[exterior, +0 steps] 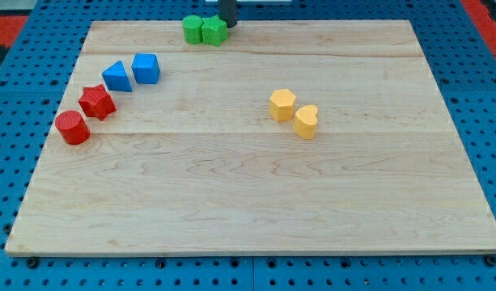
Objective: Slide the green star towards the blue cube
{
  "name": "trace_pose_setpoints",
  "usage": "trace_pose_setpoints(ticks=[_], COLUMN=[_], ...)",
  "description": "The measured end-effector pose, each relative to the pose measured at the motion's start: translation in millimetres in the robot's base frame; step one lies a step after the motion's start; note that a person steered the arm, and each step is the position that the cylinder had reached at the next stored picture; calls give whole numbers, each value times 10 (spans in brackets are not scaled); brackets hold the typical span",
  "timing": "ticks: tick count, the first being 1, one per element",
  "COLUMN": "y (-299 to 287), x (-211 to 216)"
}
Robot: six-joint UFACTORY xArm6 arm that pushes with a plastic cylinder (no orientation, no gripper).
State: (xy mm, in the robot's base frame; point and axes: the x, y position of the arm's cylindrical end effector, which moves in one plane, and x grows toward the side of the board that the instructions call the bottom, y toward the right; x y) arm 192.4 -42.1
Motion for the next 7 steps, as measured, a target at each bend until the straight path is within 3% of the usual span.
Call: trace_pose_setpoints(ticks=[2,3,5,7], y=[-19,-20,-327,-245], x=[232,16,68,1071])
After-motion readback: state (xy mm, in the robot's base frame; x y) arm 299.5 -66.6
